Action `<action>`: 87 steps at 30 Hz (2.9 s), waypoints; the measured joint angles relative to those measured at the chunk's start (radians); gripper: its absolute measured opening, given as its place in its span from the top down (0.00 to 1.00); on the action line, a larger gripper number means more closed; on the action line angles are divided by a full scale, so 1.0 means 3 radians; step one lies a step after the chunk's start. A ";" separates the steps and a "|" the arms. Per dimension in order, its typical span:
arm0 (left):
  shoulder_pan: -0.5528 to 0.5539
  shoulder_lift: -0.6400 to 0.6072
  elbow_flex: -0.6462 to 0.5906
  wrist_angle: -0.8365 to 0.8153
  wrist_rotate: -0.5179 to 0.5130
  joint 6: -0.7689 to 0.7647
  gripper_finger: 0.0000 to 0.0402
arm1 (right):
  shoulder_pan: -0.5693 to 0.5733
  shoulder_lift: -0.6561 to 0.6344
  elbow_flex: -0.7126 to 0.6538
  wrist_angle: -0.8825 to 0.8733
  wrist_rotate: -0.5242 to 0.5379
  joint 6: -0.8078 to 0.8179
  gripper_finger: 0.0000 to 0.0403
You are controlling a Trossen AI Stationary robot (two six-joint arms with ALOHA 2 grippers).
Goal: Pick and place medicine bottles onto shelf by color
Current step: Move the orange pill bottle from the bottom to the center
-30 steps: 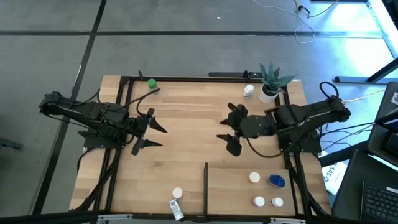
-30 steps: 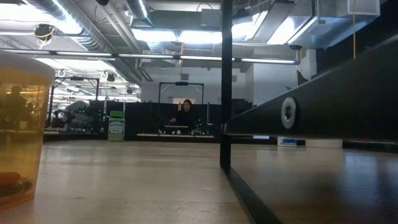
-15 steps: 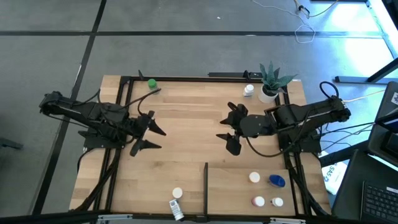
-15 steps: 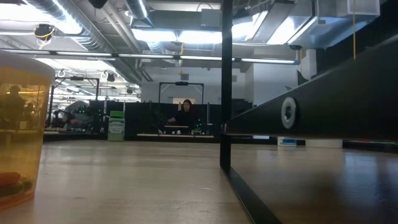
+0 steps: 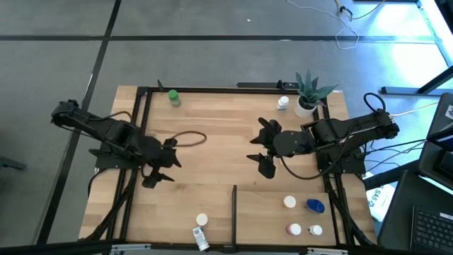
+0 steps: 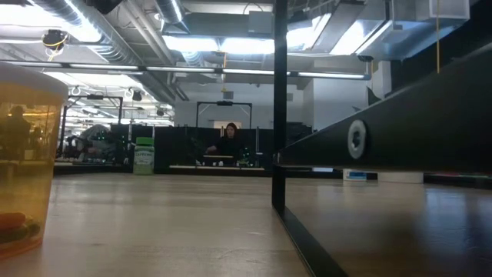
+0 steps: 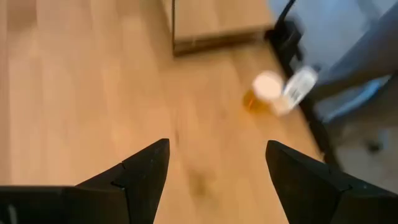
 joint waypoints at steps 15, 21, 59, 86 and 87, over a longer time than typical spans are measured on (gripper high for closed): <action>-0.0260 0.1044 0.0282 -0.0020 0.0255 -0.0482 0.35 | 0.0000 0.0000 -0.0003 -0.0128 -0.0175 -0.0222 0.34; -0.0391 0.1327 0.0282 0.0306 0.0244 -0.0614 0.35 | -0.0003 0.0000 -0.0003 -0.0185 -0.0178 -0.0429 0.34; -0.0868 0.2047 0.0280 0.1385 -0.0400 -0.1244 0.35 | -0.0011 0.0000 -0.0004 -0.0184 -0.0178 -0.0436 0.34; -0.1048 0.2402 0.0278 0.1742 -0.0603 -0.1354 0.35 | -0.0011 0.0003 -0.0005 -0.0183 -0.0176 -0.0612 0.34; -0.1048 0.2432 0.0279 0.1739 -0.0605 -0.1353 0.35 | -0.0010 0.0003 -0.0005 -0.0183 -0.0176 -0.0612 0.34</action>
